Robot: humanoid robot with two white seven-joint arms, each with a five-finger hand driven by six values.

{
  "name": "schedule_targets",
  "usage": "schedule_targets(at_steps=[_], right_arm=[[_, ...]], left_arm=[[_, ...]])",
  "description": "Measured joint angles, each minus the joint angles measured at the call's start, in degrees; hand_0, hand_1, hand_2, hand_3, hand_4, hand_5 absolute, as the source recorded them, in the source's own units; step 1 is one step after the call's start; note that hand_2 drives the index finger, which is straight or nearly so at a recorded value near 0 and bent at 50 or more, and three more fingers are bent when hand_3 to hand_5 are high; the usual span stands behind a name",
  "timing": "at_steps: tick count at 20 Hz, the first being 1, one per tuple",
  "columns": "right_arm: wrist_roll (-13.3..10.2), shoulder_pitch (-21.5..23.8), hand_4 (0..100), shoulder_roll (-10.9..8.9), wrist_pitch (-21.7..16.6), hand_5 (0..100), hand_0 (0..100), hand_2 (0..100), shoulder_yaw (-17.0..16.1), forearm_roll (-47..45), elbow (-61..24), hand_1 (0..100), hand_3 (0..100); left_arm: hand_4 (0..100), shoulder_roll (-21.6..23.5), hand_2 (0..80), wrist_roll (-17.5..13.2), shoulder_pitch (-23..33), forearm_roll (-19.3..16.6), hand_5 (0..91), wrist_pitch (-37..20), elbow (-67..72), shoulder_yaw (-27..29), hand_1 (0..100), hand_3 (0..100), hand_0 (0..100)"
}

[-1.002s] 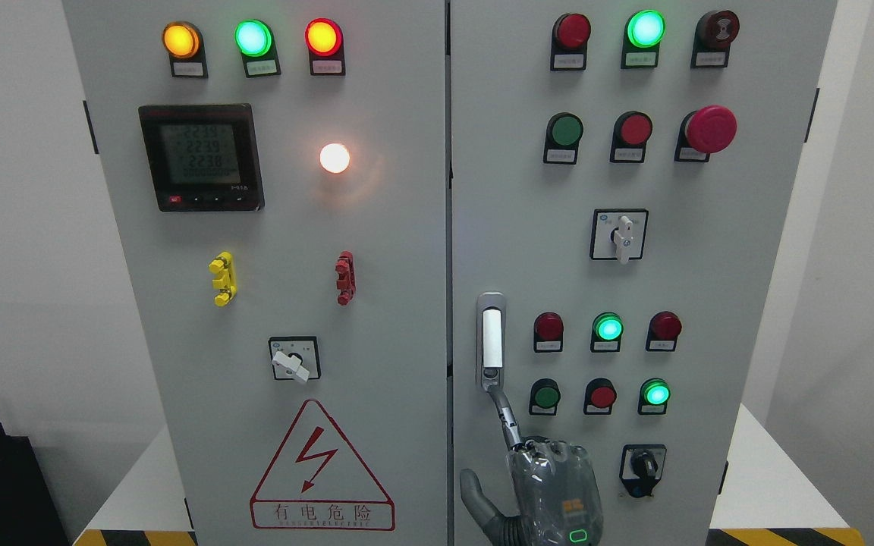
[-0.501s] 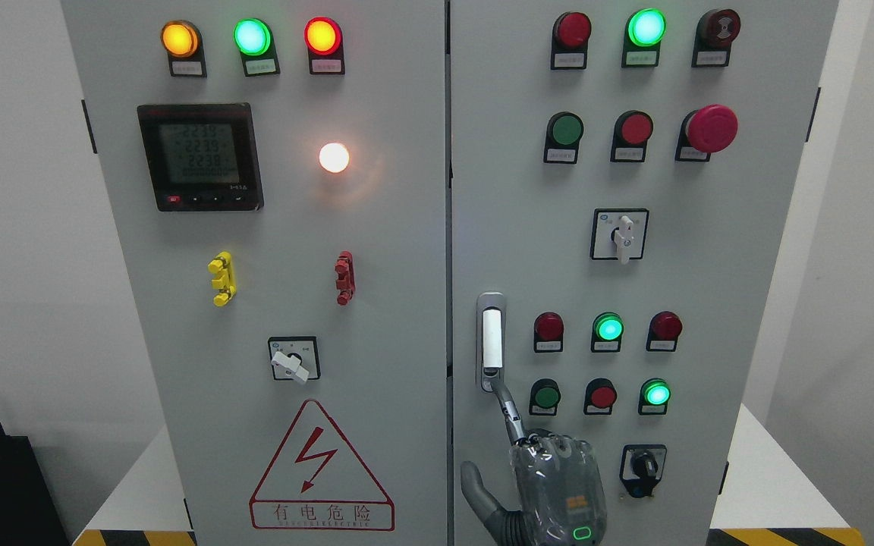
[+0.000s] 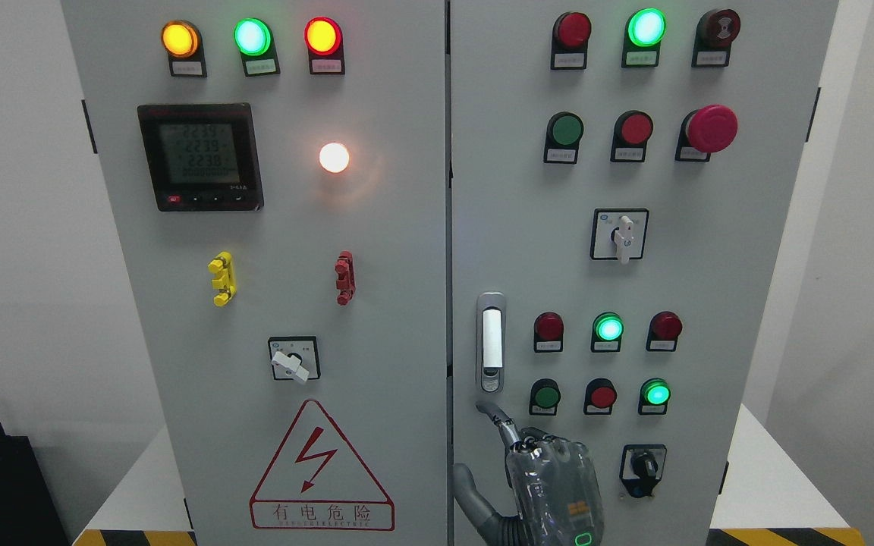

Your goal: Release door handle

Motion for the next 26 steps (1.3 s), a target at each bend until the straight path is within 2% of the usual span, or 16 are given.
schedule_targets(at_steps=[5, 10, 15, 26], right_arm=[[-0.6, 0.1, 92, -0.12, 0.1, 90, 49, 94, -0.4, -1.1, -0.5, 6, 100], [-0.9, 0.0, 92, -0.26, 1.2, 92, 46, 96, -0.6, 0.2, -1.3, 3, 100], [-1.1, -0.4, 92, -0.31, 4.2, 92, 45, 97, -0.8, 3.8, -1.9, 0, 100], [2.7, -2.0, 94, 0.04, 7.8, 94, 41, 99, -1.9, 10.5, -2.8, 0, 100]], left_arm=[[0, 0.0, 0.0, 0.0, 0.0, 0.0, 0.0, 0.0, 0.0, 0.0, 39, 0, 12], [0, 0.0, 0.0, 0.0, 0.0, 0.0, 0.0, 0.0, 0.0, 0.0, 39, 0, 12], [0, 0.0, 0.0, 0.0, 0.0, 0.0, 0.0, 0.0, 0.0, 0.0, 39, 0, 12], [0, 0.0, 0.0, 0.0, 0.0, 0.0, 0.0, 0.0, 0.0, 0.0, 39, 0, 12]])
